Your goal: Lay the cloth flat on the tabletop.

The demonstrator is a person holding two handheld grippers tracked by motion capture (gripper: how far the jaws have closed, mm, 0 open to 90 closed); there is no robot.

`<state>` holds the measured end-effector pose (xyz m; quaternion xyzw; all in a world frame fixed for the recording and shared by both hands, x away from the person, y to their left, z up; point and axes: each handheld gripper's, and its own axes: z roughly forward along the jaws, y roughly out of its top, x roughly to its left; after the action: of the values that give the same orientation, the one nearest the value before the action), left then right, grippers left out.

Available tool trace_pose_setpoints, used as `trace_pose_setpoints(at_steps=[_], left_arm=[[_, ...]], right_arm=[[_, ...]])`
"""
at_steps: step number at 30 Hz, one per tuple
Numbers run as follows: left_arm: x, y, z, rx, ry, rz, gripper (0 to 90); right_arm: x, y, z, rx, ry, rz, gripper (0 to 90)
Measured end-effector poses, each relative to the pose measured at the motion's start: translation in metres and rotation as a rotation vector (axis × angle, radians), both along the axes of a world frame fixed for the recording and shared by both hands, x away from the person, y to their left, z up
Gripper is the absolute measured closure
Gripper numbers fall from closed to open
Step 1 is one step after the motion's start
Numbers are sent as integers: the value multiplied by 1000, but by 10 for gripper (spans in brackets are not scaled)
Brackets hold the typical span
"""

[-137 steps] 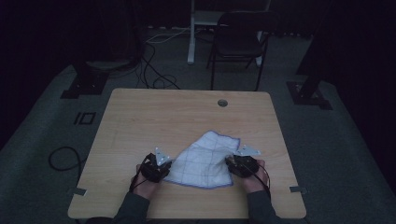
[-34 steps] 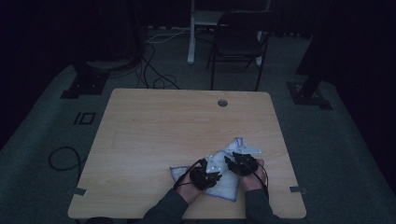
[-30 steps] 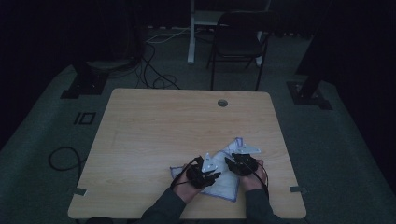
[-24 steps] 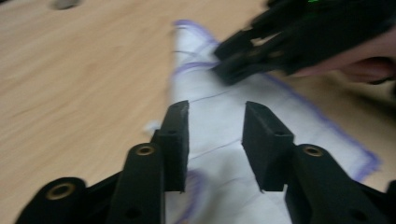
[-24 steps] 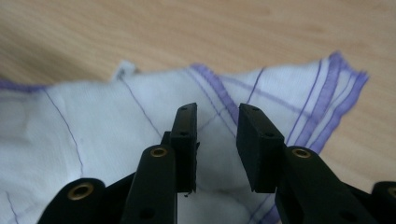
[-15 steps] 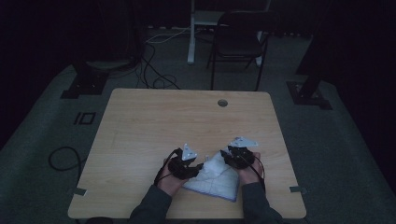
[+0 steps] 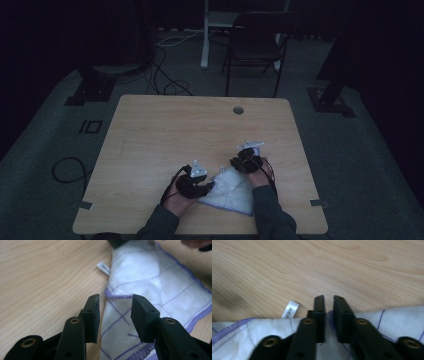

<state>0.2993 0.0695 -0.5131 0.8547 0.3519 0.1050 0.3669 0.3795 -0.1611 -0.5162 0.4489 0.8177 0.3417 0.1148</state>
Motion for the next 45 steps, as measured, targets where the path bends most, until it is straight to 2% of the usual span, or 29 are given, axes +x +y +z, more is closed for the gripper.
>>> trace_pose_setpoints(at_steps=[2,7,14,15,16,17,20,21,23,24,26,27,30,36,39,43,45], left_arm=[[0,2,-2,11,4,-1,624],[0,4,-4,21,13,-1,644],[2,6,0,12,0,14,643],[2,6,0,12,0,14,642],[3,7,2,8,-9,17,642],[3,8,3,4,-11,19,640],[4,9,5,1,-12,23,639],[4,9,5,1,-10,24,639],[4,9,4,1,-8,23,638],[4,8,4,3,-5,20,637],[5,7,3,9,-2,14,632],[5,7,3,13,0,11,632],[6,5,3,16,2,7,630],[14,-4,12,19,-25,-2,625],[26,-13,17,25,-37,-9,622],[42,-28,18,44,-41,-38,635],[49,-34,16,51,-30,-70,714]], right_arm=[[-2,-2,4,7,-13,-3,885],[-5,-9,15,42,-69,-26,895],[-5,-15,30,81,-176,-43,895],[-5,-15,30,81,-176,-43,895],[-5,-15,32,94,-199,-46,895],[-7,-17,38,118,-242,-46,895],[-8,-19,44,144,-294,-42,892],[-8,-19,44,144,-294,-42,892],[-4,-21,37,97,-244,-54,885],[-1,-21,31,46,-184,-67,882],[-1,-22,20,-28,-126,-92,874],[-1,-22,20,-28,-126,-92,874],[-7,-30,5,-46,-66,-104,846],[-12,-39,-2,-58,-38,-107,821],[-14,-41,-4,-58,-35,-111,814],[-17,-41,-1,-59,-69,-125,765],[-21,-42,3,-51,-95,-129,760]])
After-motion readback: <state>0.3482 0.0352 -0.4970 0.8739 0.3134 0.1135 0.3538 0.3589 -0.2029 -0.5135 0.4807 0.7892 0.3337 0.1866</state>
